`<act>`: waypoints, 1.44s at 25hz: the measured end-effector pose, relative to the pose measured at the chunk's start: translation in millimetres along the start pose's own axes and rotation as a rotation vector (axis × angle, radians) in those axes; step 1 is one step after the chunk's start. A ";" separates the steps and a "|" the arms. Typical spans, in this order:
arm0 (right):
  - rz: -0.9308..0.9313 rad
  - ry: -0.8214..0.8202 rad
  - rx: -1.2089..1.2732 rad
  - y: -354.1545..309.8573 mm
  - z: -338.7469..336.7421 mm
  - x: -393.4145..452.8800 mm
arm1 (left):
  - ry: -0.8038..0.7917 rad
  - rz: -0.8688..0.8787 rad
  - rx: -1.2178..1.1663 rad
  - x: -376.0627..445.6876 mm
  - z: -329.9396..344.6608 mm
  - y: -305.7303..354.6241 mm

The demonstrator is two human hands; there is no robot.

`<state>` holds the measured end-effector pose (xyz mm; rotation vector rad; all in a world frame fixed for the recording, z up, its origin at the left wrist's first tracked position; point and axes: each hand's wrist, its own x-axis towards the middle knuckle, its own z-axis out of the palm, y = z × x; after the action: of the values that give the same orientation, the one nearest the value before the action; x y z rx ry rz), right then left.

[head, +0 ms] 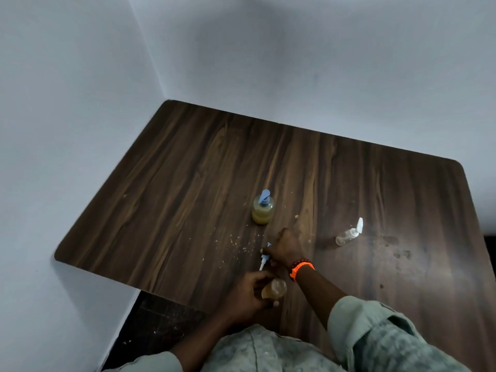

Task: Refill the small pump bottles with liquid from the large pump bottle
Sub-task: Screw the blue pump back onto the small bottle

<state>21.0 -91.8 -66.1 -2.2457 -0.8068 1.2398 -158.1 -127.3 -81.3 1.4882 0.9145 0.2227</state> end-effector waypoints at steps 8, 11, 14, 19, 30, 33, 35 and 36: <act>-0.294 0.426 0.398 19.5 -105.1 -69.5 | 0.065 0.021 -0.027 31.9 -2.0 19.6; -0.433 0.470 0.480 20.6 -121.6 -109.5 | 0.061 0.065 -0.062 45.1 3.7 34.2; -0.504 0.519 0.443 19.4 -125.2 -133.7 | 0.025 0.111 -0.074 53.8 11.5 43.4; -0.578 0.564 0.362 23.2 -123.7 -146.9 | -0.015 0.147 -0.063 58.2 19.4 47.8; -0.595 0.492 0.307 30.3 -107.9 -131.8 | -0.055 0.183 -0.064 59.0 16.9 63.9; -0.595 0.478 0.249 32.9 -102.1 -126.5 | -0.070 0.215 -0.077 56.1 17.3 73.7; -0.606 0.460 0.222 36.0 -100.7 -123.8 | -0.066 0.223 -0.077 54.2 17.4 76.4; -0.603 0.442 0.216 37.3 -100.5 -123.5 | -0.065 0.224 -0.077 53.0 17.6 77.0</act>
<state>65.4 -213.0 34.4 -1.7990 -1.0064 0.4984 -81.3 -96.1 -34.6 1.5168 0.6795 0.3672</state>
